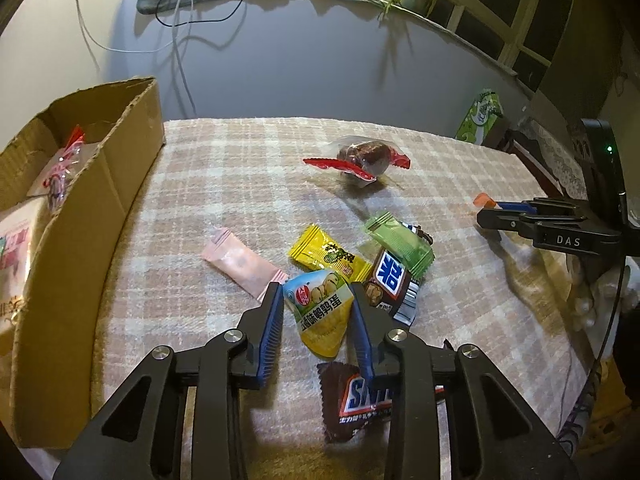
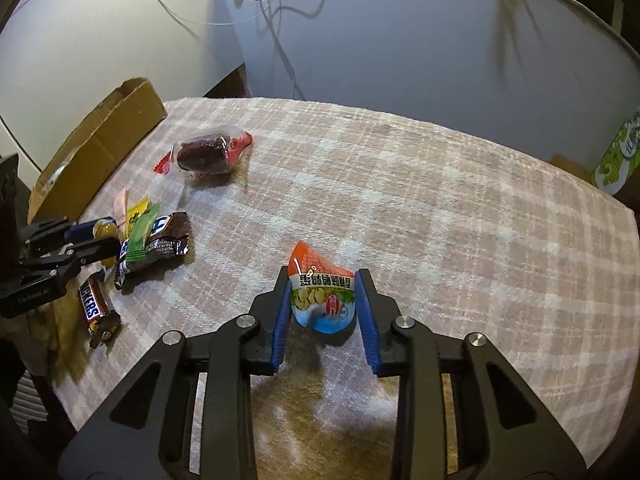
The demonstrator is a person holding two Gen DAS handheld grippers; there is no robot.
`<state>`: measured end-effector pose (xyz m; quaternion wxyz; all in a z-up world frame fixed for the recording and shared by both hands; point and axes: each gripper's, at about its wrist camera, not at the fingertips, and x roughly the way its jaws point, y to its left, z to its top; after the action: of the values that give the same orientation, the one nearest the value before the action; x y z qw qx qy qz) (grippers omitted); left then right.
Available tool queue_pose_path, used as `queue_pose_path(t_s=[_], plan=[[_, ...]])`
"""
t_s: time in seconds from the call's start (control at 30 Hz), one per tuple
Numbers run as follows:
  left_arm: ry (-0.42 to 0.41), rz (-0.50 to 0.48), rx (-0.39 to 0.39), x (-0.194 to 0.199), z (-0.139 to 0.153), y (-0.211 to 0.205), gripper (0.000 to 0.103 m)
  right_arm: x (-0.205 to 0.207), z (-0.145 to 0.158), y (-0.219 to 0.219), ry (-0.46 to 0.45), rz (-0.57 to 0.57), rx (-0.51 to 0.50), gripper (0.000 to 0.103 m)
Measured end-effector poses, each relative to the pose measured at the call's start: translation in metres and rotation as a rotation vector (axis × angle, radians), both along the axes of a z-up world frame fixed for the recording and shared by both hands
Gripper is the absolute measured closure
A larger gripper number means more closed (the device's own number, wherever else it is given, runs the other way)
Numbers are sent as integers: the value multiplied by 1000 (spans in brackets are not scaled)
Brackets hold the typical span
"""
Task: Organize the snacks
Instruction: 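Carry both packets to the cardboard box with both grippers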
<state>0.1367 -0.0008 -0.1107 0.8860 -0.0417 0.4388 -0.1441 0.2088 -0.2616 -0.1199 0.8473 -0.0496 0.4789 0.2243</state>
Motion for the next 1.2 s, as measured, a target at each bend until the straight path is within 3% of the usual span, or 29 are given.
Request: queue_pose_path(t_s=[0.27, 0.5, 1.2], plan=[[-33, 21, -33, -12, 16, 8, 72, -12, 21, -12, -37, -20, 37, 72], [-87, 48, -40, -25, 38, 22, 72, -22, 47, 6, -77, 19, 60, 72], [-191, 201, -18, -57, 73, 108, 72, -27, 87, 152, -139, 227, 101, 72]])
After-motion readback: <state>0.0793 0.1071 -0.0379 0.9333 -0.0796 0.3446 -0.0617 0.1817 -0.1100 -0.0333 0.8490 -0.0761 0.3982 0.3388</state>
